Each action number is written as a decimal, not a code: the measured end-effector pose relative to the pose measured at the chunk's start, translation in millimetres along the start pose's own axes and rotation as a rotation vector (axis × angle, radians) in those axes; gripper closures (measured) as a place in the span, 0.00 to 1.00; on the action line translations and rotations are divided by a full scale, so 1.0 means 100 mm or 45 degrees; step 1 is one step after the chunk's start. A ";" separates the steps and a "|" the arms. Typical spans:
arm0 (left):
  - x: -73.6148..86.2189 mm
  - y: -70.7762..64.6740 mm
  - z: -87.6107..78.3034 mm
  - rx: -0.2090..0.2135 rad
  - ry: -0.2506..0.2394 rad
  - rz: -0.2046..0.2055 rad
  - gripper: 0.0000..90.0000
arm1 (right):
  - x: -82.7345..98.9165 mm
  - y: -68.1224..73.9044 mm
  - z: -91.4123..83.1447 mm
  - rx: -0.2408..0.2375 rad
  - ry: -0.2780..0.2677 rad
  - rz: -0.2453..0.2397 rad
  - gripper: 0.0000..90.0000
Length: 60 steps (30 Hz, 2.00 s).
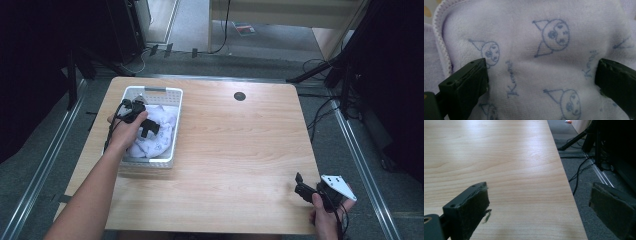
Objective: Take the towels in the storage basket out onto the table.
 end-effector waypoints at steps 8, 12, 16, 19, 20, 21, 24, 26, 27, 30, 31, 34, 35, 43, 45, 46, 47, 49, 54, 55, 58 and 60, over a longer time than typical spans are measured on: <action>0.05 0.00 0.11 0.136 0.001 0.032 0.00 | 0.00 0.00 0.01 0.000 0.004 -0.008 0.03; 0.05 -0.05 0.14 0.082 0.032 0.068 0.00 | 0.00 0.01 0.01 0.004 0.011 -0.011 0.04; 0.04 -0.07 0.12 0.084 0.048 0.074 0.10 | 0.00 0.01 0.01 0.006 0.015 -0.014 0.04; 0.04 -0.12 0.08 0.098 0.050 0.103 0.22 | 0.00 0.01 0.01 0.011 0.017 -0.018 0.05; 0.04 -0.15 0.06 0.109 0.041 0.123 0.31 | 0.00 0.01 0.01 0.009 0.016 -0.019 0.05; 0.04 -0.16 0.06 0.114 0.045 0.126 0.43 | 0.00 0.01 0.01 0.006 0.016 -0.018 0.05; 0.04 -0.19 0.04 0.134 0.047 0.108 0.59 | 0.00 0.01 0.01 0.003 0.020 -0.014 0.05; 0.04 -0.19 0.04 0.134 0.037 0.084 0.63 | 0.00 0.01 0.01 0.005 0.018 -0.015 0.05; 0.05 -0.19 0.04 0.137 0.029 0.083 0.63 | 0.00 0.01 0.01 0.006 0.018 -0.015 0.06; 0.06 -0.17 0.02 0.154 0.010 0.087 0.68 | 0.00 0.01 0.02 0.002 0.021 -0.018 0.06; 0.06 -0.16 0.01 0.170 0.013 0.080 0.69 | 0.00 0.01 0.02 0.003 0.025 -0.016 0.06; 0.06 -0.13 -0.03 0.207 0.010 0.072 0.71 | 0.00 0.01 0.02 0.005 0.024 -0.013 0.06; 0.07 -0.12 -0.05 0.207 0.006 0.073 0.71 | 0.00 0.00 0.02 0.004 0.023 -0.012 0.06; 0.05 -0.05 -0.35 0.215 -0.054 0.044 0.72 | 0.00 0.00 0.02 0.005 0.023 -0.002 0.06; 0.03 -0.04 -0.44 0.215 -0.063 0.045 0.72 | 0.00 0.00 0.02 0.002 0.023 -0.006 0.06; 0.02 -0.05 -0.49 0.218 -0.079 0.044 0.72 | 0.00 0.00 0.02 0.002 0.024 -0.008 0.06; 0.02 -0.04 -0.54 0.210 -0.089 0.041 0.72 | 0.00 0.00 0.02 0.002 0.024 -0.008 0.06; -0.01 -0.04 -0.64 0.210 -0.113 0.024 0.72 | 0.00 0.00 0.02 0.004 0.025 -0.007 0.06; -0.09 -0.07 -0.92 0.196 -0.146 0.037 0.72 | 0.00 0.00 0.02 0.007 0.030 -0.006 0.06; -0.10 -0.08 -0.97 0.194 -0.157 0.040 0.72 | 0.00 0.00 0.02 0.008 0.030 -0.005 0.06; -0.14 -0.10 -1.07 0.187 -0.174 0.048 0.72 | 0.00 0.00 0.02 0.010 0.029 -0.005 0.06; -0.18 -0.12 -1.18 0.182 -0.196 0.052 0.72 | 0.00 0.00 0.02 0.011 0.029 -0.005 0.06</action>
Point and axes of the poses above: each handheld gripper's, and its own axes: z roughly forward along the jaws, x roughly out of its underside, y roughly to its left, the point moved 2 cm from there along z, roughly forward along the jaws, and after that the axes turned 8 degrees about x, right-handed, at the moved point
